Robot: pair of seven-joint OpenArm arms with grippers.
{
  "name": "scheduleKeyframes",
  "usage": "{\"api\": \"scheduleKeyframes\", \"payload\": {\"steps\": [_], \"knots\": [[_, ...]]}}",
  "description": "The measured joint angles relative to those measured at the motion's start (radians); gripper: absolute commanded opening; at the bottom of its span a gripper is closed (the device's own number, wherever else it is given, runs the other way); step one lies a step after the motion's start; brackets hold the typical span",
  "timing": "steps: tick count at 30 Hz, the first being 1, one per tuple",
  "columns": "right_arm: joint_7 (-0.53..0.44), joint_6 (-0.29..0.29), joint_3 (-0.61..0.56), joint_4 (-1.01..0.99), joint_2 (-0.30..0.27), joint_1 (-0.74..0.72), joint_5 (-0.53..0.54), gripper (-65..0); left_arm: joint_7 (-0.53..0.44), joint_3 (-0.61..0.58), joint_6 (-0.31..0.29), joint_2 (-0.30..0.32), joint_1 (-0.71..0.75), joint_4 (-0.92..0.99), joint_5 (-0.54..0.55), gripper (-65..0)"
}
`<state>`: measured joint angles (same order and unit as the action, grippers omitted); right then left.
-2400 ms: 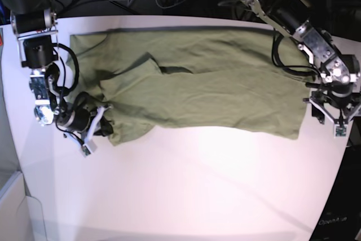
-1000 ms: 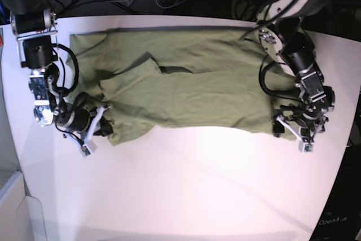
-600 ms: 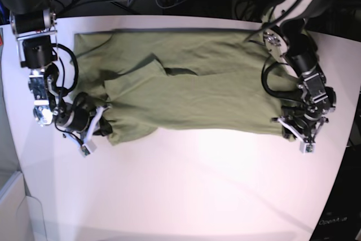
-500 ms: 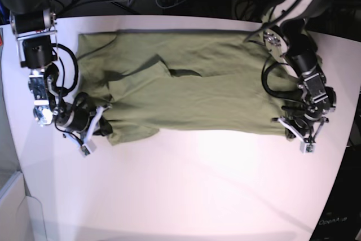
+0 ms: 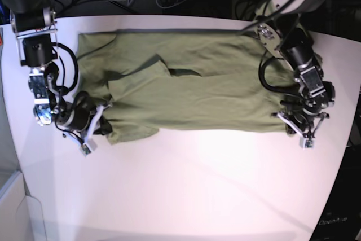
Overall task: Fold the T-shirt properly
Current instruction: 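Lift the hem with both grippers and fold it over toward the collar edge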
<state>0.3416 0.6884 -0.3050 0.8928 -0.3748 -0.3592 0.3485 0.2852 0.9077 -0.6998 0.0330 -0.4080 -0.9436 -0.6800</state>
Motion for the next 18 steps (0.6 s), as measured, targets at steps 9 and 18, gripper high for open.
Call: {"api": "scheduleKeyframes", "payload": {"steps": [9,18], "knots": [[0.056,0.0,0.004,0.314,-0.038,0.113,-0.002,-64.1,0.031,-0.016,-0.003,-0.094,0.087,-0.241,0.009,-62.4],[0.066,0.0,0.051,0.546,-0.062,0.272,0.0,-64.1,0.034,-0.019,-0.004,-0.156,0.166,-0.441,0.012,-62.4]]}}
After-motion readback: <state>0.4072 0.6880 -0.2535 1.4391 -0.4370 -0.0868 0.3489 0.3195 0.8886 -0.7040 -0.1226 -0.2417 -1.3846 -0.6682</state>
